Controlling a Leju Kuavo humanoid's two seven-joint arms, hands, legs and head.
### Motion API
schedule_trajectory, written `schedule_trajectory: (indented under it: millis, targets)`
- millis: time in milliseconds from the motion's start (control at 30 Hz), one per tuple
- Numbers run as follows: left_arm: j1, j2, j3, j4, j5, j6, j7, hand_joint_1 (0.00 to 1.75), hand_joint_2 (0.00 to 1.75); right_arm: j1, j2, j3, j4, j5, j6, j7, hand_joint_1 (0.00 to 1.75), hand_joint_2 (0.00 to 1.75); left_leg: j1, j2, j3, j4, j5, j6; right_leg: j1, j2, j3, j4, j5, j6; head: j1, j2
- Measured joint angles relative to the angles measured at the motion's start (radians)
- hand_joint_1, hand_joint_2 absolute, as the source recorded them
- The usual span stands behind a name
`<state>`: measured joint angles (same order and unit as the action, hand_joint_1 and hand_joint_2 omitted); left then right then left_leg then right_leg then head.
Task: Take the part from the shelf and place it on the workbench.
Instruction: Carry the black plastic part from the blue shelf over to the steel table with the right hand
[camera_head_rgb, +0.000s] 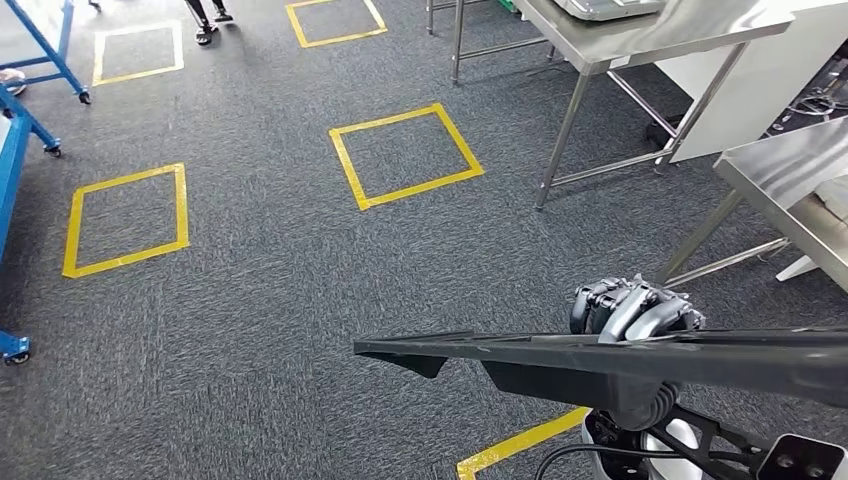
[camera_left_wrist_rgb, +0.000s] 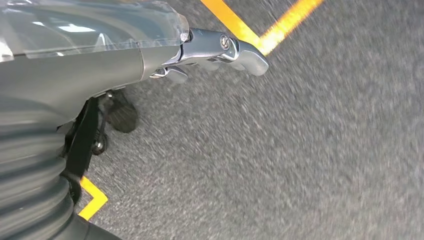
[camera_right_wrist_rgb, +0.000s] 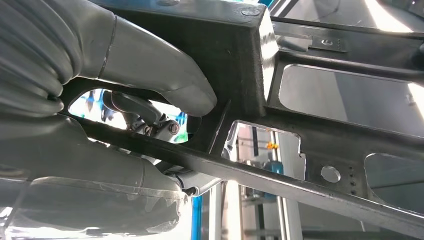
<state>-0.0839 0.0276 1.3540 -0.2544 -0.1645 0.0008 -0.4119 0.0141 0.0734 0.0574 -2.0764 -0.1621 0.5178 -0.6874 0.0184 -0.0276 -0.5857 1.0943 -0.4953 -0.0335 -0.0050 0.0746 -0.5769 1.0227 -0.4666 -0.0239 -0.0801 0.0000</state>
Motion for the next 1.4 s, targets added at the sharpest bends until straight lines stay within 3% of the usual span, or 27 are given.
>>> schedule_trajectory:
  millis: [67,100,167,233,300,333,367,400,433,500,567,667,733,767,833,900,933,967,1033,1067,1133,1200,1233,1333,1400]
  targets:
    - [-0.001,0.003,0.001,0.000,-0.003,-0.001,-0.001,0.00,1.75,0.000,0.000,-0.001,0.000,0.000,0.002,0.000,1.75,1.75,0.002,-0.030,0.029,-0.070,0.018,0.007,0.000,0.018,-0.009,0.006,0.000,0.011,0.000,0.000]
    - [-0.002,0.003,0.001,0.000,-0.004,-0.002,-0.001,0.00,1.75,0.001,0.000,-0.002,0.000,0.001,0.003,0.000,1.75,1.75,0.000,-0.033,0.031,-0.075,0.014,0.012,0.000,0.027,-0.013,0.007,0.002,0.017,0.000,0.000]
    - [-0.005,0.004,0.001,0.000,-0.004,-0.002,-0.001,0.00,1.75,0.003,0.001,-0.005,0.000,0.001,0.004,0.000,1.75,1.75,0.001,-0.015,0.032,-0.080,0.019,0.025,-0.001,0.034,-0.018,0.008,0.002,0.029,0.000,0.000]
    - [-0.006,0.004,0.002,0.000,0.000,-0.002,-0.001,0.00,1.75,0.003,0.001,-0.008,0.000,0.001,0.004,0.000,1.75,1.75,0.003,0.007,0.035,-0.089,0.025,0.040,0.000,-0.003,-0.041,0.057,-0.031,0.038,0.000,0.000]
    - [-0.004,0.005,0.002,0.000,0.001,-0.003,-0.002,0.00,1.75,0.003,0.001,-0.010,0.000,0.001,0.005,0.000,1.75,1.75,0.000,0.028,0.035,-0.091,0.025,0.048,0.000,-0.052,-0.097,0.176,-0.095,0.043,0.000,0.000]
    - [-0.002,0.005,0.003,0.000,0.000,-0.003,-0.002,0.00,1.75,0.003,0.001,-0.010,0.000,0.001,0.005,0.000,1.75,1.75,-0.002,0.039,0.034,-0.091,0.025,0.050,-0.002,-0.062,-0.128,0.240,-0.120,0.045,0.000,0.000]
    - [-0.001,0.005,0.003,0.000,0.000,-0.002,-0.001,0.00,1.75,0.005,0.001,-0.011,0.000,0.001,0.005,0.000,1.75,1.75,-0.004,0.050,0.034,-0.091,0.024,0.050,-0.002,-0.067,-0.147,0.279,-0.129,0.047,0.000,0.000]
    - [-0.001,0.005,0.004,0.000,0.000,-0.002,-0.001,0.00,1.75,0.006,0.001,-0.012,0.000,0.001,0.006,0.000,1.75,1.75,-0.005,0.061,0.034,-0.091,0.023,0.050,-0.003,-0.070,-0.148,0.284,-0.120,0.047,0.000,0.000]
    - [-0.002,0.005,0.004,0.000,0.000,-0.002,0.000,0.00,1.75,0.007,0.001,-0.015,0.000,0.000,0.006,0.000,1.75,1.75,-0.005,0.071,0.036,-0.091,0.022,0.049,-0.003,-0.073,-0.127,0.245,-0.093,0.045,0.000,0.000]
    - [-0.003,0.005,0.004,0.000,0.000,0.000,0.002,0.00,1.75,0.008,0.001,-0.020,-0.001,0.000,0.007,0.000,1.75,1.75,-0.008,0.087,0.041,-0.090,0.019,0.045,0.002,-0.100,-0.049,0.101,-0.032,0.037,0.000,0.000]
    - [-0.003,0.006,0.006,0.000,0.000,0.003,0.005,0.00,1.75,0.011,0.004,-0.025,-0.006,-0.001,0.010,0.000,1.75,1.75,-0.012,0.100,0.044,-0.089,0.015,0.036,0.010,-0.121,-0.002,0.008,-0.008,0.025,0.000,0.000]
    - [-0.004,0.008,0.008,0.000,0.000,0.005,0.008,0.00,1.75,0.021,0.012,-0.029,-0.012,0.002,0.011,0.000,1.75,1.75,-0.015,0.120,0.049,-0.091,0.013,0.023,0.014,-0.106,-0.003,-0.003,-0.008,0.013,0.000,0.000]
    - [-0.006,0.009,0.009,0.000,0.000,0.004,0.009,0.00,1.75,0.026,0.016,-0.029,-0.016,0.006,0.010,0.000,1.75,1.75,-0.013,0.109,0.047,-0.078,0.000,0.015,0.008,-0.094,0.001,-0.011,-0.002,0.004,0.000,0.000]
    - [-0.006,0.010,0.011,0.000,0.000,0.004,0.009,0.00,1.75,0.027,0.019,-0.030,-0.019,0.007,0.009,0.000,1.75,1.75,-0.011,0.091,0.036,-0.050,-0.019,0.012,0.004,-0.087,0.003,-0.014,0.000,-0.001,0.000,0.000]
    - [-0.004,0.012,0.014,0.000,0.000,0.002,0.009,0.00,1.75,0.029,0.025,-0.030,-0.022,0.009,0.009,0.000,1.75,1.75,-0.008,0.052,-0.018,0.068,-0.081,0.006,0.001,-0.071,0.004,-0.017,0.003,-0.008,0.000,0.000]
    - [-0.001,0.013,0.017,0.000,0.000,0.001,0.010,0.00,1.75,0.033,0.029,-0.030,-0.023,0.010,0.009,0.000,1.75,1.75,-0.007,0.038,-0.078,0.188,-0.123,0.002,0.002,-0.050,0.004,-0.016,0.004,-0.009,0.000,0.000]
    - [0.001,0.014,0.019,0.000,0.000,0.001,0.010,0.00,1.75,0.035,0.030,-0.030,-0.023,0.011,0.009,0.000,1.75,1.75,-0.007,0.037,-0.089,0.203,-0.116,0.001,0.002,-0.039,0.004,-0.015,0.003,-0.009,0.000,0.000]
    - [0.001,0.014,0.020,0.000,0.000,0.001,0.010,0.00,1.75,0.036,0.031,-0.030,-0.023,0.012,0.009,0.000,1.75,1.75,-0.007,0.035,-0.078,0.170,-0.086,0.002,0.001,-0.028,0.005,-0.013,0.003,-0.008,0.000,0.000]
    - [0.002,0.015,0.021,0.000,0.000,0.000,0.011,0.00,1.75,0.037,0.032,-0.030,-0.023,0.012,0.009,0.000,1.75,1.75,-0.005,0.014,-0.022,0.037,-0.012,0.006,0.002,-0.006,0.006,-0.008,0.000,-0.004,0.000,0.000]
    - [0.002,0.016,0.022,0.000,0.000,-0.001,0.010,0.00,1.75,0.037,0.033,-0.030,-0.023,0.012,0.009,0.000,1.75,1.75,-0.004,-0.001,0.005,-0.025,0.011,0.009,0.003,0.004,0.004,-0.004,-0.001,0.000,0.000,0.000]
    - [0.001,0.016,0.022,0.000,-0.002,-0.003,0.010,0.00,1.75,0.039,0.033,-0.027,-0.024,0.015,0.007,0.000,1.75,1.75,-0.005,-0.018,0.027,-0.077,0.021,0.017,0.003,0.019,-0.001,0.000,-0.002,0.011,0.000,0.000]
    - [-0.002,0.016,0.022,0.000,-0.003,-0.004,0.010,0.00,1.75,0.043,0.033,-0.023,-0.028,0.022,0.001,0.000,1.75,1.75,-0.005,-0.005,0.028,-0.082,0.024,0.029,0.001,0.030,-0.005,-0.002,0.000,0.023,0.000,0.000]
    - [-0.004,0.015,0.022,0.000,-0.002,-0.004,0.009,0.00,1.75,0.045,0.033,-0.020,-0.032,0.027,-0.006,0.000,1.75,1.75,-0.004,0.004,0.029,-0.086,0.027,0.035,0.001,0.022,-0.008,0.004,-0.005,0.028,0.000,0.000]
    - [-0.005,0.014,0.022,0.000,0.000,-0.005,0.005,0.00,1.75,0.044,0.033,-0.008,-0.042,0.038,-0.024,0.000,1.75,1.75,-0.001,0.023,0.031,-0.094,0.032,0.049,0.004,-0.031,-0.033,0.062,-0.048,0.037,0.000,0.000]
    - [-0.005,0.014,0.022,0.000,0.000,-0.006,0.005,0.00,1.75,0.044,0.033,-0.005,-0.043,0.039,-0.027,0.000,1.75,1.75,-0.001,0.025,0.031,-0.094,0.032,0.051,0.004,-0.039,-0.041,0.078,-0.059,0.038,0.000,0.000]
